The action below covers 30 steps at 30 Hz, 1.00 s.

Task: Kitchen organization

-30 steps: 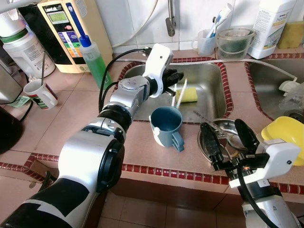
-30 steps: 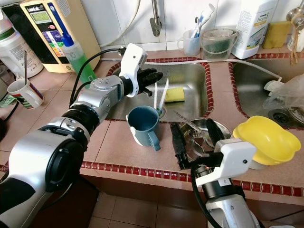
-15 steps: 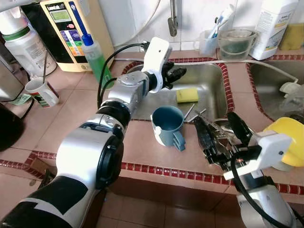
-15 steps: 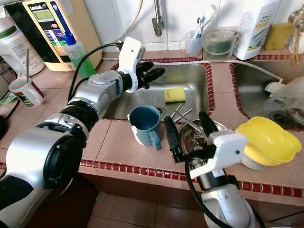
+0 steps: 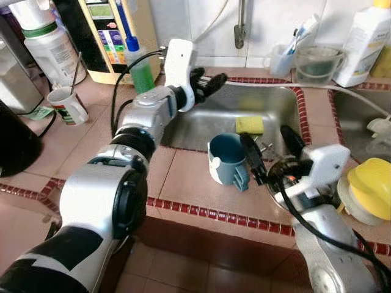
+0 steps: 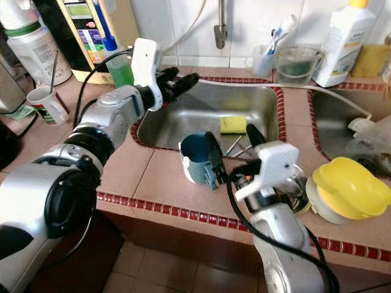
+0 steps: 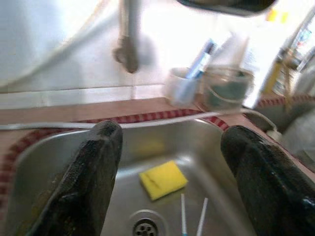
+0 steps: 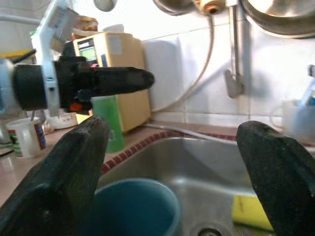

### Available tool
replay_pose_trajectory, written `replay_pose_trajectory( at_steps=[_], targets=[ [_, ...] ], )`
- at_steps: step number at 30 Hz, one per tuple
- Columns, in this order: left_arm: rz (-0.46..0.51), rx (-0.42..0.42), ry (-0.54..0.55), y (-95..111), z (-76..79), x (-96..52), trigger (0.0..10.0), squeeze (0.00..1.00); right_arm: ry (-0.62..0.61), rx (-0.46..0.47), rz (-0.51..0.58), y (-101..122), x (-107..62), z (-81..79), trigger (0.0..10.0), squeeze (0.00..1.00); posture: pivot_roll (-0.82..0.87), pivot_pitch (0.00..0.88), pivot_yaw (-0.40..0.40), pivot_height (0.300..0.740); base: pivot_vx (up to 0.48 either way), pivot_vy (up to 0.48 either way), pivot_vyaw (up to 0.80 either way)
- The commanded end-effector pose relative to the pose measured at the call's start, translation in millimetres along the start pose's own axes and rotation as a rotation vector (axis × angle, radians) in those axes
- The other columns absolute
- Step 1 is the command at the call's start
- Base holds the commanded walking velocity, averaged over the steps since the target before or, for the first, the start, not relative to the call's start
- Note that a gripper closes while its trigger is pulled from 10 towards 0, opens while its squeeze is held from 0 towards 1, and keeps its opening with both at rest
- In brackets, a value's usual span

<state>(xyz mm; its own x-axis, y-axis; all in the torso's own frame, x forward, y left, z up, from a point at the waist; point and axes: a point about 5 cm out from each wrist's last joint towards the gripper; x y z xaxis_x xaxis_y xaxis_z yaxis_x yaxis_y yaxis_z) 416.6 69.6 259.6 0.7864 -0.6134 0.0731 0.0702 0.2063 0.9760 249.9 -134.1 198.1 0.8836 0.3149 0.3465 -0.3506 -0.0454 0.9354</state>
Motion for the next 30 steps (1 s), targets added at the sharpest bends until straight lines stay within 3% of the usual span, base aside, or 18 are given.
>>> replay_pose_trajectory(
  at_steps=[1, 11, 12, 13, 14, 15, 16, 24, 27, 30],
  targets=[
    [0.047, 0.005, 0.023, 7, -9.9, -6.5, 10.0, 1.0, 0.001, -0.002, 0.008, -3, 4.8, 0.0, 10.0, 0.0, -0.07, 0.0, 0.065, 0.74, 0.0, 0.0, 0.0],
    [0.086, -0.019, 0.049, -9, -23.0, -19.5, 10.0, 1.0, -0.042, -0.038, 0.007, -17, 13.4, 5.5, 10.0, 0.0, -0.05, 0.0, 0.045, 0.74, 0.0, 0.0, 0.0],
    [0.098, -0.027, 0.047, -12, -24.0, -21.7, 10.0, 0.93, -0.052, -0.042, 0.008, -19, 13.9, 6.5, 10.0, 0.0, -0.05, 0.0, 0.042, 0.74, 0.0, 0.0, 0.0],
    [0.101, -0.035, 0.046, -13, -24.3, -22.4, 10.0, 0.76, -0.056, -0.045, 0.008, -20, 13.9, 6.9, 10.0, 0.0, -0.05, 0.0, 0.041, 0.74, 0.0, 0.0, 0.0],
    [0.103, -0.036, 0.052, -15, -25.0, -23.5, 10.0, 0.44, -0.059, -0.048, 0.009, -20, 14.1, 7.1, 10.0, 0.0, -0.05, 0.0, 0.041, 0.74, 0.0, 0.0, 0.0],
    [0.102, -0.036, 0.056, -17, -25.4, -24.2, 10.0, 0.25, -0.06, -0.051, 0.01, -21, 14.4, 7.2, 10.0, 0.0, -0.05, 0.0, 0.039, 0.74, 0.0, 0.0, 0.0],
    [0.103, -0.034, 0.055, -19, -25.3, -25.2, 10.0, 0.0, -0.062, -0.056, 0.012, -21, 14.7, 7.3, 10.0, 0.0, -0.05, 0.0, 0.039, 0.74, 0.0, 0.0, 0.0],
    [0.133, -0.024, 0.064, -31, -23.3, -33.7, 10.0, 0.0, -0.073, -0.062, 0.044, -18, 19.4, 7.3, 10.0, 0.0, -0.04, 0.0, 0.034, 0.74, 0.0, 0.0, 0.0],
    [0.142, 0.017, 0.077, -37, -21.0, -39.2, 10.0, 0.0, -0.074, -0.067, 0.056, -16, 20.4, 4.8, 10.0, 0.0, -0.04, 0.0, 0.034, 0.74, 0.0, 0.0, 0.0],
    [0.156, 0.01, 0.101, -41, -21.1, -45.3, 10.0, 0.0, -0.11, -0.022, 0.078, -11, 23.2, 2.6, 10.0, 0.0, -0.04, 0.0, 0.036, 0.74, 0.0, 0.0, 0.0]
  ],
)
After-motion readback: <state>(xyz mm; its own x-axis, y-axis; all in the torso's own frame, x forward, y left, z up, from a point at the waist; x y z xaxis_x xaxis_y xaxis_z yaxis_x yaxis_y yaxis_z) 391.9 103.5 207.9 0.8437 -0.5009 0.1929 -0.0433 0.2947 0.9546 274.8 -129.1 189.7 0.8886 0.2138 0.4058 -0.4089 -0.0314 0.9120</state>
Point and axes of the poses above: a point about 5 cm out from each wrist's last joint towards the gripper, its own x axis pointing out of the wrist towards the gripper, its own y axis along the axis of the wrist's last joint, z = x × y, and after that the axes turned 6 degrees about -x, right-handed
